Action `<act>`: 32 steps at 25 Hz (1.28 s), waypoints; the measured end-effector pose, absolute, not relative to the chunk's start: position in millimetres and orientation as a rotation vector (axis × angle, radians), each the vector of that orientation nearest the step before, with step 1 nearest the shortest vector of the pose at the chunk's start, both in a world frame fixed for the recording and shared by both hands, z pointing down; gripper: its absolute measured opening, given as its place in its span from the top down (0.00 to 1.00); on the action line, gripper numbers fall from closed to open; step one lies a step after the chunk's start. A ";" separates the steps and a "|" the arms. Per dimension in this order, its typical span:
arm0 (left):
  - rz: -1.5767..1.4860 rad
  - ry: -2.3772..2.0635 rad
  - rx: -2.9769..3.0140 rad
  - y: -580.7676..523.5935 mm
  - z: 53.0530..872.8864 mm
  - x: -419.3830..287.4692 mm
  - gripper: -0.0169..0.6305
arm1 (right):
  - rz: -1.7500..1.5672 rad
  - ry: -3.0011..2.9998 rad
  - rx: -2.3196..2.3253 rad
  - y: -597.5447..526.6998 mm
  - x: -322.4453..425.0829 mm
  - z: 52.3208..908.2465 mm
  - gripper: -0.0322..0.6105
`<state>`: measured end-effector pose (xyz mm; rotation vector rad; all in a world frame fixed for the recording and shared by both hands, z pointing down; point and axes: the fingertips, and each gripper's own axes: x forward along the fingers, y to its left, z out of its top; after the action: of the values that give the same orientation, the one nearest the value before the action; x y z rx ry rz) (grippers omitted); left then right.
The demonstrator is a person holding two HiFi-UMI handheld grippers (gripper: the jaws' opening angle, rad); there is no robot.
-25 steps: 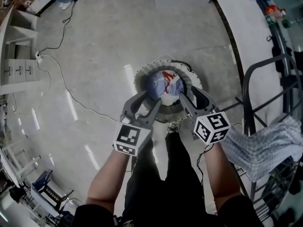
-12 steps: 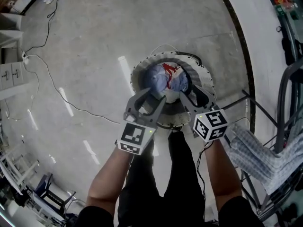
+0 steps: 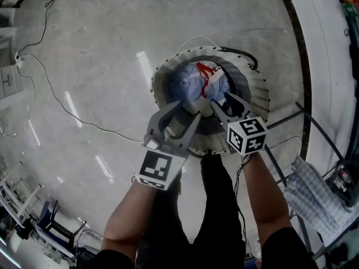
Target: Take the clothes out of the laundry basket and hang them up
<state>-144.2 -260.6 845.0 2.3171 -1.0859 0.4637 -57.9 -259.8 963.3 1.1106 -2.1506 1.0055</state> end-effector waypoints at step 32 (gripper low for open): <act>0.583 -1.047 2.369 -258.1 930.0 -177.4 0.71 | 1.053 -1.761 0.891 -239.6 -37.9 1257.5 0.61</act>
<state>-177.4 -258.1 930.0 2.3689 -1.0471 0.5833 -37.9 -239.6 1257.5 0.8909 -1.7613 1.0530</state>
